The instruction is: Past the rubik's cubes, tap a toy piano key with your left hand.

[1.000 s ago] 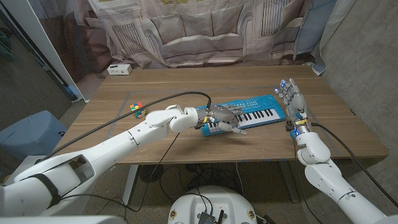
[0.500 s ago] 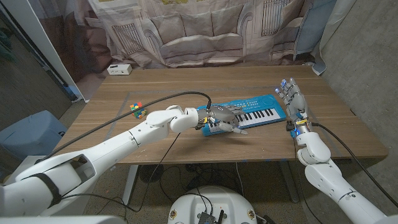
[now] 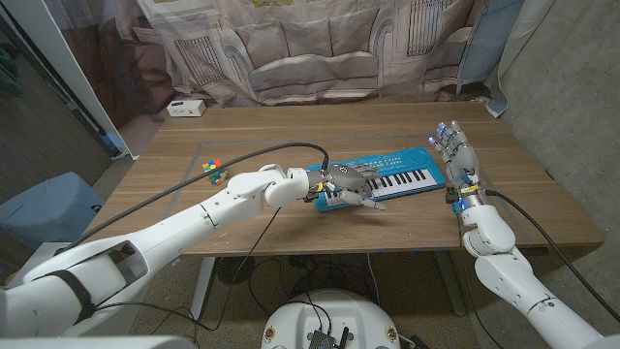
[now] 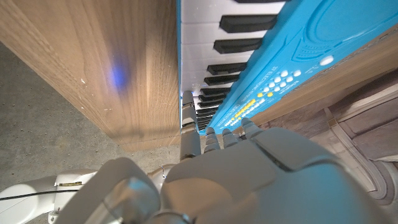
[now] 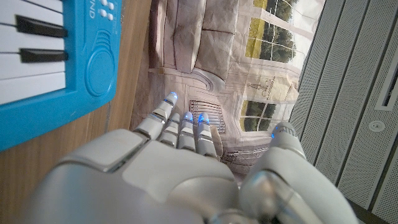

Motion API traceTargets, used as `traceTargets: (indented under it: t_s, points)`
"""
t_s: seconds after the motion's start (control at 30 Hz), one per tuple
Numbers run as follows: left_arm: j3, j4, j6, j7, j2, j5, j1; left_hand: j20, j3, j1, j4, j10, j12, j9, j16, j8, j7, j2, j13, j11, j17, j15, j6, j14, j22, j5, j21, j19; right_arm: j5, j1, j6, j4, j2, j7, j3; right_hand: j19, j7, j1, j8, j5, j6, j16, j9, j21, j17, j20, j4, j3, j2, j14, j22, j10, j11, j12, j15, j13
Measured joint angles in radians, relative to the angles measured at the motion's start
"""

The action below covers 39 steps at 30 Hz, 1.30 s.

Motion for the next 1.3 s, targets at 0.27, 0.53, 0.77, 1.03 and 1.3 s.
traceTargets:
  t_s: [0.27, 0.53, 0.77, 1.03, 1.3]
  points:
    - [0.0, -0.003, 0.003, 0.002, 0.001, 0.007, 0.0, 0.004, 0.0, 0.0, 0.0, 0.026, 0.008, 0.0, 0.007, 0.009, -0.008, 0.0, 0.0, 0.007, 0.0, -0.004, 0.029, 0.004, 0.0, 0.0, 0.008, 0.004, -0.001, 0.0, -0.003, -0.002, 0.001, -0.006, 0.0, 0.0, 0.0, 0.0, 0.0, 0.0, 0.0, 0.0, 0.0, 0.0, 0.0, 0.0, 0.0, 0.0, 0.0, 0.0, 0.0, 0.005, -0.006, 0.0, 0.0, 0.0]
    - [-0.002, -0.016, 0.008, 0.008, 0.006, 0.024, 0.0, 0.004, 0.004, 0.012, -0.004, 0.065, 0.023, 0.001, 0.011, 0.012, -0.011, -0.001, 0.0, 0.015, 0.0, -0.009, 0.061, 0.024, 0.0, 0.0, 0.015, 0.004, -0.006, 0.002, -0.005, -0.002, 0.004, -0.012, 0.0, 0.0, 0.0, 0.0, 0.0, 0.0, 0.0, 0.0, 0.0, 0.0, 0.0, 0.0, 0.0, 0.0, 0.0, 0.0, 0.0, 0.006, -0.005, 0.0, 0.0, 0.0]
    - [-0.006, -0.025, 0.015, 0.013, 0.01, 0.037, 0.0, 0.0, 0.004, 0.02, -0.004, 0.084, 0.031, 0.003, 0.011, 0.015, -0.013, 0.007, 0.0, 0.023, 0.0, -0.012, 0.073, 0.031, 0.0, 0.0, 0.015, 0.0, -0.007, 0.001, -0.005, -0.005, 0.005, -0.015, 0.0, 0.0, 0.0, 0.0, 0.0, 0.0, 0.0, 0.0, 0.0, 0.0, 0.0, 0.0, 0.0, 0.0, 0.0, 0.0, 0.0, 0.009, -0.002, 0.0, 0.0, 0.0]
    - [-0.013, -0.038, 0.022, 0.016, 0.014, 0.048, 0.001, -0.002, 0.008, 0.026, -0.008, 0.094, 0.031, 0.002, 0.011, 0.021, -0.008, 0.013, 0.0, 0.023, 0.0, -0.012, 0.079, 0.038, 0.0, 0.0, 0.015, 0.002, -0.008, -0.002, -0.007, -0.009, 0.005, -0.02, 0.002, 0.0, 0.0, 0.0, 0.0, 0.0, 0.0, 0.0, 0.0, 0.0, 0.0, 0.0, 0.0, 0.0, 0.0, 0.0, 0.0, 0.009, -0.002, 0.0, 0.0, 0.0]
    - [-0.019, -0.046, 0.032, 0.023, 0.014, 0.059, 0.001, -0.024, 0.012, 0.042, -0.021, 0.115, 0.037, 0.003, 0.011, 0.015, -0.006, 0.016, -0.005, 0.043, 0.0, -0.021, 0.081, 0.05, -0.002, 0.0, 0.015, 0.002, -0.007, 0.0, -0.007, -0.009, 0.005, -0.019, 0.003, 0.0, 0.0, 0.0, 0.0, 0.0, 0.0, 0.0, 0.0, 0.0, 0.0, 0.0, 0.003, -0.003, 0.0, 0.0, 0.0, 0.009, -0.002, 0.0, 0.0, 0.0]
